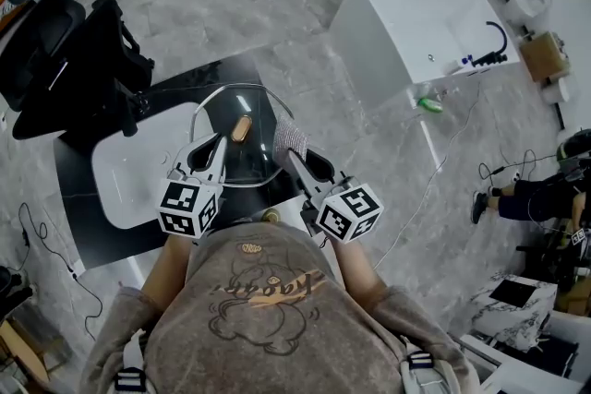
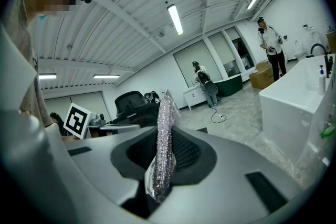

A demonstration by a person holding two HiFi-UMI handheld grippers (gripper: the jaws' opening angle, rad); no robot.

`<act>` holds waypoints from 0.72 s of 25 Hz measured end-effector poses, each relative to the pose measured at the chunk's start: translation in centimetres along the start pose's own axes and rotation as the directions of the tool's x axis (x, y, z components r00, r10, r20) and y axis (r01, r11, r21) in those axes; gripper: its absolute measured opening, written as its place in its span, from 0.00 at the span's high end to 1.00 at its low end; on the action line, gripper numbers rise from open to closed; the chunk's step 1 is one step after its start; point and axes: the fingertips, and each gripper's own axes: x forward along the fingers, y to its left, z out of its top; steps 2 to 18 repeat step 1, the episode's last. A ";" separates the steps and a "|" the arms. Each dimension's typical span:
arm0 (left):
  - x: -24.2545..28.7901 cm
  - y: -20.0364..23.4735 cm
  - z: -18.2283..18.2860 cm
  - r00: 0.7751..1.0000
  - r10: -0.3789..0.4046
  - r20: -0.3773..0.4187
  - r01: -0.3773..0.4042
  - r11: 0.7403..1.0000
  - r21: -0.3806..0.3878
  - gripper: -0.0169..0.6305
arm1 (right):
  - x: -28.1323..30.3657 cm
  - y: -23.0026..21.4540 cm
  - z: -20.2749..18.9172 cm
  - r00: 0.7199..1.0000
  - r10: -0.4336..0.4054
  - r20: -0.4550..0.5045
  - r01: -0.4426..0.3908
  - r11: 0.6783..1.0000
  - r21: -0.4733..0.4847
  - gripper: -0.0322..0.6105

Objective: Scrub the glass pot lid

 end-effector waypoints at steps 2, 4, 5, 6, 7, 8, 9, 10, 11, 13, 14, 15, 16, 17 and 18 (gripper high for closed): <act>0.0 0.0 -0.1 1.000 0.001 -0.002 -0.001 1.000 0.000 0.95 | 0.0 0.0 0.0 1.000 0.000 -0.001 0.000 1.000 0.000 0.82; 0.0 0.0 -0.1 1.000 0.001 -0.002 -0.001 1.000 0.000 0.95 | 0.0 0.0 0.0 1.000 0.000 -0.001 0.000 1.000 0.000 0.82; 0.0 0.0 -0.1 1.000 0.001 -0.002 -0.001 1.000 0.000 0.95 | 0.0 0.0 0.0 1.000 0.000 -0.001 0.000 1.000 0.000 0.82; 0.0 0.0 -0.1 1.000 0.001 -0.002 -0.001 1.000 0.000 0.95 | 0.0 0.0 0.0 1.000 0.000 -0.001 0.000 1.000 0.000 0.82; 0.0 0.0 -0.1 1.000 0.001 -0.002 -0.001 1.000 0.000 0.95 | 0.0 0.0 0.0 1.000 0.000 -0.001 0.000 1.000 0.000 0.82; 0.0 0.0 -0.1 1.000 0.001 -0.002 -0.001 1.000 0.000 0.95 | 0.0 0.0 0.0 1.000 0.000 -0.001 0.000 1.000 0.000 0.82; 0.0 0.0 -0.1 1.000 0.001 -0.002 -0.001 1.000 0.000 0.95 | 0.0 0.0 0.0 1.000 0.000 -0.001 0.000 1.000 0.000 0.82; 0.0 0.0 -0.1 1.000 0.001 -0.002 -0.001 1.000 0.000 0.95 | 0.0 0.0 0.0 1.000 0.000 -0.001 0.000 1.000 0.000 0.82; 0.0 0.0 -0.1 1.000 0.001 -0.002 -0.001 1.000 0.000 0.95 | 0.0 0.0 0.0 1.000 0.000 -0.001 0.000 1.000 0.000 0.82; 0.0 0.0 -0.1 1.000 0.001 -0.002 -0.001 1.000 0.000 0.95 | 0.0 0.0 0.0 1.000 0.000 -0.001 0.000 1.000 0.000 0.82; 0.0 0.0 -0.1 1.000 0.001 -0.002 -0.001 1.000 0.000 0.95 | 0.0 0.0 0.0 1.000 0.000 -0.001 0.000 1.000 0.000 0.82; 0.0 0.0 -0.1 1.000 0.001 -0.002 -0.001 1.000 0.000 0.95 | 0.0 0.0 0.0 1.000 0.000 -0.001 0.000 1.000 0.000 0.82; 0.0 0.0 -0.1 1.000 0.001 -0.002 -0.001 1.000 0.000 0.95 | 0.0 0.0 0.0 1.000 0.000 -0.001 0.000 1.000 0.000 0.82; 0.0 0.0 -0.1 1.000 0.001 -0.002 -0.001 1.000 0.000 0.95 | 0.0 0.0 0.0 1.000 0.000 -0.001 0.000 1.000 0.000 0.82; 0.0 0.0 -0.1 1.000 0.001 -0.002 -0.001 1.000 0.000 0.95 | 0.0 0.0 0.0 1.000 0.000 -0.001 0.000 1.000 0.000 0.82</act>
